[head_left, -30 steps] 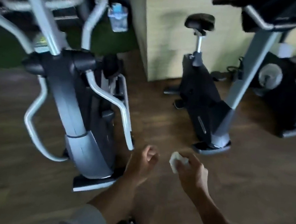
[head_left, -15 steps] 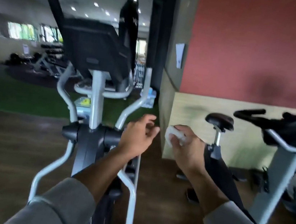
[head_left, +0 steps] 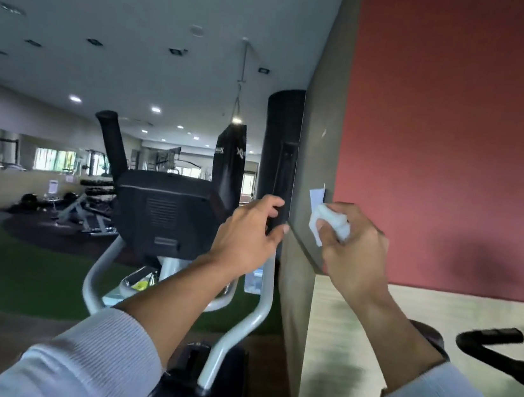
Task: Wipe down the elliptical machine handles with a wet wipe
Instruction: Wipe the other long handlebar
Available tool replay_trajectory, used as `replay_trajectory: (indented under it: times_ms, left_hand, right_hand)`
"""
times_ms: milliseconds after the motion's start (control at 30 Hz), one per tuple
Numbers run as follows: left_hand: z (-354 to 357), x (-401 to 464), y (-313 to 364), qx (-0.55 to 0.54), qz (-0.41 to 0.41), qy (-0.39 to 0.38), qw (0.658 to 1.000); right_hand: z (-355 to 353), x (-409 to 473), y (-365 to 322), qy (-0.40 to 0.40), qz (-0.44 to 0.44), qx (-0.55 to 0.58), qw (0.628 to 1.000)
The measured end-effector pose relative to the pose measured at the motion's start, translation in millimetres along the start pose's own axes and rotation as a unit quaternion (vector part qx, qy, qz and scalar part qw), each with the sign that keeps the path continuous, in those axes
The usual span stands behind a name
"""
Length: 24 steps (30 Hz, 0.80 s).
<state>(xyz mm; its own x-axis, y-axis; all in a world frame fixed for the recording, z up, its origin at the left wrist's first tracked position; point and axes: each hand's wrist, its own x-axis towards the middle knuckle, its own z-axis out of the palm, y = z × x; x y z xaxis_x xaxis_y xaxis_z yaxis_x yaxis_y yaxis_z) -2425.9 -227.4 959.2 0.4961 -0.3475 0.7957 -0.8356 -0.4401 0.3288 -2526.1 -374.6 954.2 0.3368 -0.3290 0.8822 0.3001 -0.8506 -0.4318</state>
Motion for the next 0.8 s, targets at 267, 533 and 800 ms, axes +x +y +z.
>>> replay_trajectory:
  times_ms: [267,533,800]
  left_hand:
    - [39,79,-26,0.037,0.028,0.019,0.999]
    - [89,179,-49,0.042,0.006,0.064,0.997]
    - [124,236,-98,0.119,-0.005,0.13,0.984]
  right_hand:
    - [40,77,54,0.018,-0.031,0.017,0.999]
    - [104,162,117,0.014,-0.075,0.055,0.996]
    - [155,223,156,0.096,-0.124,0.066,0.985]
